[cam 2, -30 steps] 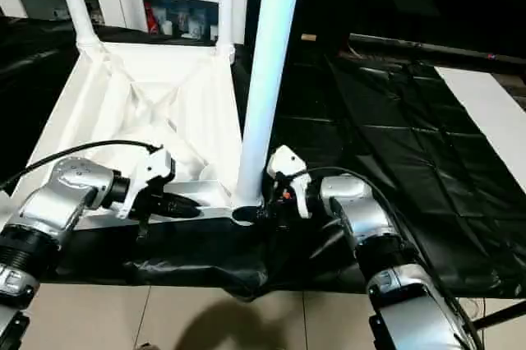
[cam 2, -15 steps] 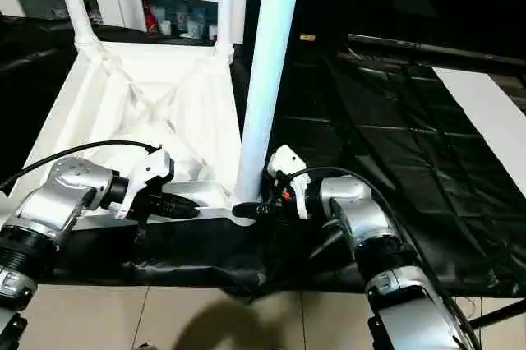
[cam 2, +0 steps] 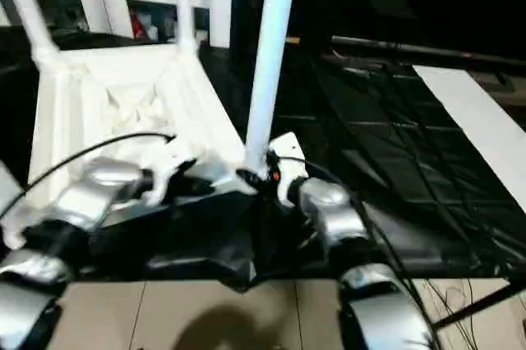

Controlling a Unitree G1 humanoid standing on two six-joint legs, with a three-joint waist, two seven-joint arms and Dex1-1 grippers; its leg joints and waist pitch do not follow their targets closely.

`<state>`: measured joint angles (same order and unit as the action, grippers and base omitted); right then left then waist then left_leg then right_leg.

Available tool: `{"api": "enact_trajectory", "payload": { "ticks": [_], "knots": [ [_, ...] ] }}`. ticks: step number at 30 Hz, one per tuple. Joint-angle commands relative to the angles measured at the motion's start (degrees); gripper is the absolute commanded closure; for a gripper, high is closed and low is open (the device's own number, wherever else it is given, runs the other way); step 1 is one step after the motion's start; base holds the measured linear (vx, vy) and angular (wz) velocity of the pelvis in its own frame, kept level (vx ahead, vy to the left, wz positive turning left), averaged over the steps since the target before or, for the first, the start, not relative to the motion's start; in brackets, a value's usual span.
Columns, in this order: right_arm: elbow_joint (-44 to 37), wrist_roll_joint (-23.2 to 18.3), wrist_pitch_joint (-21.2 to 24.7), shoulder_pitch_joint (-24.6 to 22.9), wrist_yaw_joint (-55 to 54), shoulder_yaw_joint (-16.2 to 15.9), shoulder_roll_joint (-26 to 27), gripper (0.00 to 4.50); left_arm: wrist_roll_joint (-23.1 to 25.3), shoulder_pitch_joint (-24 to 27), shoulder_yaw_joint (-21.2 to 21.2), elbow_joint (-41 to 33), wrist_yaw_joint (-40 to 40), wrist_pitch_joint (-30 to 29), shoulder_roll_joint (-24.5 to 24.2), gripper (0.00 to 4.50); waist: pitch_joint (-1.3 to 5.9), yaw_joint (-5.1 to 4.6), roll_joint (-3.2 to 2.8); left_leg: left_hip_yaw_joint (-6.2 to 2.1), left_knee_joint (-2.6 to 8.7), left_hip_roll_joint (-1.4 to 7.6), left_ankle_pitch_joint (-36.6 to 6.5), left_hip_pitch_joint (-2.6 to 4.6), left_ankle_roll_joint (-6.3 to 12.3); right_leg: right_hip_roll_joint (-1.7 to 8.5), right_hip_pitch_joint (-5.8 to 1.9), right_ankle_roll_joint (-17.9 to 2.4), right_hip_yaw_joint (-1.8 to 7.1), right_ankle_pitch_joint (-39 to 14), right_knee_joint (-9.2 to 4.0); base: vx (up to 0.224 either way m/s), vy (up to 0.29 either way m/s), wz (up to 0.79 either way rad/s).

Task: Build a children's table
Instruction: Rotate leg to tighten

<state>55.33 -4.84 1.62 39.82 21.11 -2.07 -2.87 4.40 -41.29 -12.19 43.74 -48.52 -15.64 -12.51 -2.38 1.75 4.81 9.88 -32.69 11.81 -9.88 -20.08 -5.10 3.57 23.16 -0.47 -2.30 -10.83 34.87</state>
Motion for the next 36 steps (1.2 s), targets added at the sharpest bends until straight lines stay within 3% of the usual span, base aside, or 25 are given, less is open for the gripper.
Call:
{"api": "enact_trajectory", "payload": {
  "ticks": [1,3,4,8,9,12,15,17,18,20,23,27,32,36],
  "knots": [
    [4.0,2.9,-0.3,1.9,-7.3,-0.3,2.1,1.86,-0.5,-0.8,1.5,4.1,9.1,-0.5,5.1,4.5,2.6,-0.14,-0.17,-0.3,3.59,0.88,-19.8,0.62,-1.14,3.65,-1.07,-5.8,1.89,-28.5,-5.96,0.0,0.0,0.0],
    [4.7,2.0,-0.4,2.8,-8.5,0.7,3.0,1.86,0.2,-1.3,1.4,4.9,11.0,-0.3,6.1,4.5,2.68,0.15,-0.13,-0.14,3.44,0.85,-19.6,0.83,-0.6,3.66,-0.95,-6.1,1.95,-27.3,-5.92,0.0,0.0,0.0],
    [4.9,1.8,-0.5,3.0,-8.6,0.8,3.4,1.86,0.4,-1.3,1.2,5.0,11.6,-0.3,6.5,4.5,2.87,0.38,-0.11,-0.02,3.49,0.86,-16.9,0.1,0.37,3.71,-1.62,-6.7,2.07,-22.8,-5.44,0.0,0.0,0.0],
    [5.1,1.2,-1.6,2.8,-7.3,0.8,3.8,1.86,0.7,-1.3,0.4,5.2,11.1,0.7,6.9,4.5,3.15,0.65,0.13,0.34,3.25,0.83,-12.3,-0.31,2.18,3.56,-2.21,-9.1,2.12,-13.6,-4.43,0.0,0.0,0.0],
    [4.7,0.5,-2.1,2.6,-6.1,1.2,3.7,1.86,0.8,-1.1,0.2,5.0,10.4,0.9,6.7,4.5,3.15,0.78,-0.04,0.43,3.2,0.82,-11.6,-0.26,2.68,3.62,-2.24,-9.6,2.12,-12.6,-4.36,0.0,0.0,0.0],
    [3.4,-0.4,-3.6,2.1,-3.5,1.8,3.1,1.16,0.9,-0.9,-0.1,4.8,8.8,1.4,6.0,4.5,3.15,0.92,-0.12,0.45,3.24,0.91,-10.9,-0.36,3.2,3.65,-2.44,-9.9,2.0,-12.2,-4.34,0.0,0.0,0.0],
    [1.7,-0.3,-5.5,1.7,0.6,1.7,1.3,0.94,1.1,-0.8,-0.4,5.5,6.6,3.0,5.1,4.5,2.94,0.9,-0.32,0.36,3.41,1.0,-12.8,-0.33,2.85,3.75,-2.38,-9.4,1.96,-15.5,-4.76,0.0,0.0,0.0],
    [-1.0,-0.9,-4.9,0.6,5.8,0.9,-0.4,0.73,0.9,-0.2,-1.2,4.7,3.7,4.0,4.4,4.5,2.82,0.82,-0.19,0.23,3.54,0.97,-13.9,-0.38,2.52,3.7,-2.45,-8.8,1.88,-18.0,-5.06,0.0,0.0,0.0],
    [-2.7,-1.0,-4.6,-0.1,8.2,0.4,-1.5,0.68,0.8,0.2,-1.5,4.0,2.1,4.3,4.0,4.5,2.82,0.81,-0.44,0.19,3.56,1.06,-14.6,-0.31,2.64,3.67,-2.35,-8.7,1.92,-18.2,-5.07,0.0,0.0,0.0],
    [-6.0,-1.3,-3.6,-1.8,13.4,-1.0,-4.0,0.49,0.6,1.1,-2.8,2.6,-1.9,6.6,2.8,4.5,2.75,0.84,-0.21,0.07,3.67,1.1,-14.7,-0.42,2.74,3.63,-2.62,-8.4,1.82,-18.6,-5.24,0.0,0.0,0.0],
    [-11.4,-1.6,-2.2,-5.1,21.7,-3.1,-8.3,0.49,0.3,2.6,-4.6,0.3,-7.6,8.8,0.9,4.5,2.85,1.01,-0.39,0.18,3.52,1.28,-14.1,-0.19,3.01,3.84,-2.35,-9.2,2.11,-17.9,-5.13,0.0,0.0,0.0],
    [-18.7,-2.0,-1.2,-10.5,31.4,-5.3,-15.5,0.49,0.0,4.6,-6.9,-2.5,-15.1,10.7,-2.3,4.5,2.73,2.2,-0.55,0.44,3.5,1.68,-13.9,0.31,3.76,3.59,-2.09,-10.4,2.25,-14.3,-4.94,0.0,0.0,0.0],
    [-28.6,-5.2,3.3,-16.4,41.2,-6.0,-22.6,0.49,1.0,5.6,-9.0,-4.0,-21.2,13.7,-6.3,4.5,2.86,2.9,-0.65,0.31,3.62,1.68,-12.7,0.07,3.84,3.48,-2.55,-10.4,2.18,-11.1,-4.48,0.0,0.0,0.0],
    [-32.8,-6.6,5.9,-19.1,44.3,-6.0,-25.3,0.49,0.0,5.9,-9.1,-5.4,-26.4,14.2,-8.5,4.5,3.02,2.81,-0.5,0.35,3.46,1.59,-12.0,-0.21,3.48,3.71,-2.68,-11.0,2.17,-10.2,-4.24,0.0,0.0,0.0]
  ]
}}
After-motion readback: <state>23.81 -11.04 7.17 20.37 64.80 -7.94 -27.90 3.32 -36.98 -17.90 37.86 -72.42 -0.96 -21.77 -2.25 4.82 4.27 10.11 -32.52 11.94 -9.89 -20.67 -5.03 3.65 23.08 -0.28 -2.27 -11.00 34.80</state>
